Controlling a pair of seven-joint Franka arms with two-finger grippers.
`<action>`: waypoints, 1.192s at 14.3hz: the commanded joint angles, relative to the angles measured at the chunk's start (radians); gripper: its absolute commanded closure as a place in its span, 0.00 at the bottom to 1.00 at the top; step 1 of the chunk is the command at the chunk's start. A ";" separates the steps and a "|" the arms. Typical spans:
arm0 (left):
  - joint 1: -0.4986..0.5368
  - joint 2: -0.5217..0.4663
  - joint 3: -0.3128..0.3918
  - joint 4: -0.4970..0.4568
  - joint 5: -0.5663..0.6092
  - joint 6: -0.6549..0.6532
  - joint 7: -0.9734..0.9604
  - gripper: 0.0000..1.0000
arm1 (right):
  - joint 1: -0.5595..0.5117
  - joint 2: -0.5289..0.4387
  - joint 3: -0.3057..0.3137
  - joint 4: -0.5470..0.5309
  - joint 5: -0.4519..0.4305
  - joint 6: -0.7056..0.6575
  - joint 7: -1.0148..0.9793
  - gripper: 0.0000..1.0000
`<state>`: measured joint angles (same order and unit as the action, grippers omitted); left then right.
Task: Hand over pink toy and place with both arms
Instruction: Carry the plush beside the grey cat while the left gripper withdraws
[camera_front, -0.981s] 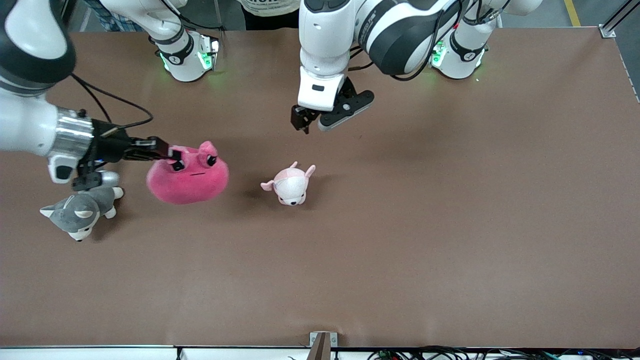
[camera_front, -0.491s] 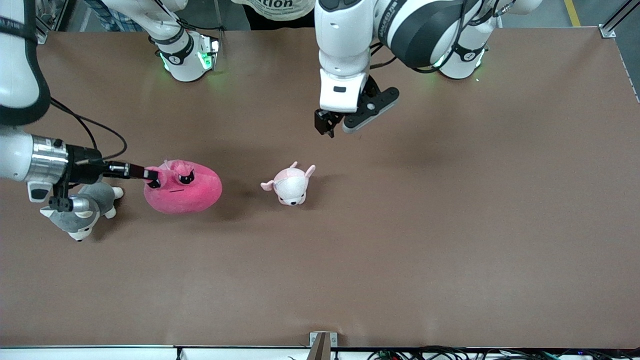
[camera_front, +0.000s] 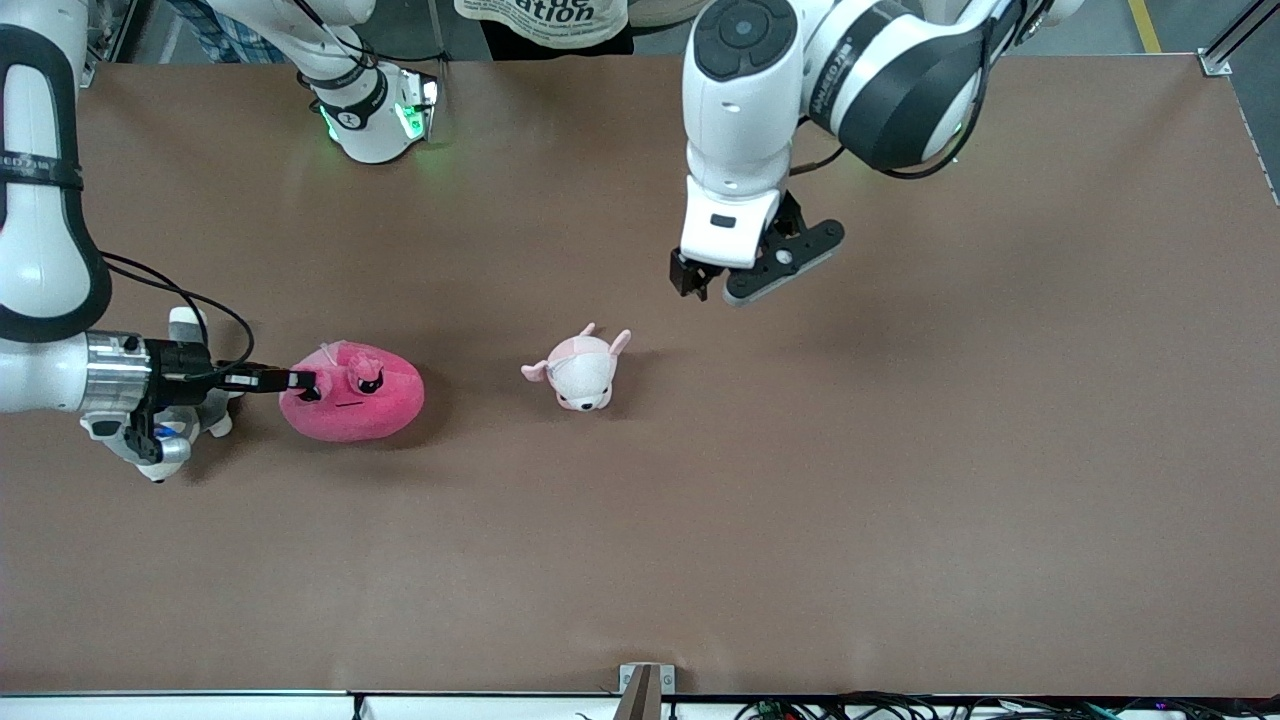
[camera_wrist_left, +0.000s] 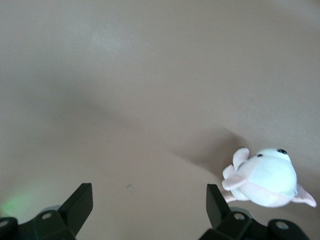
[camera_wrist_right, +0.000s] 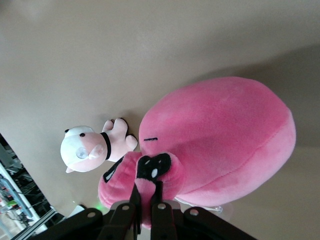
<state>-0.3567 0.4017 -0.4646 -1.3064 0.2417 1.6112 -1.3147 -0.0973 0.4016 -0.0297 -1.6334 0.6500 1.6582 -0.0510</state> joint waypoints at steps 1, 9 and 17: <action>0.036 -0.001 -0.005 -0.001 0.016 -0.008 0.046 0.00 | -0.030 0.026 0.017 0.007 0.066 -0.027 -0.007 0.99; 0.162 -0.015 -0.008 0.002 0.013 -0.010 0.195 0.00 | -0.061 0.118 0.019 0.001 0.071 -0.061 -0.115 0.98; 0.251 -0.052 -0.006 0.003 0.005 -0.013 0.339 0.00 | -0.070 0.135 0.019 -0.016 0.128 -0.075 -0.125 0.96</action>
<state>-0.1232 0.3723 -0.4649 -1.2975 0.2419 1.6108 -1.0059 -0.1381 0.5430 -0.0280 -1.6363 0.7491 1.5947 -0.1536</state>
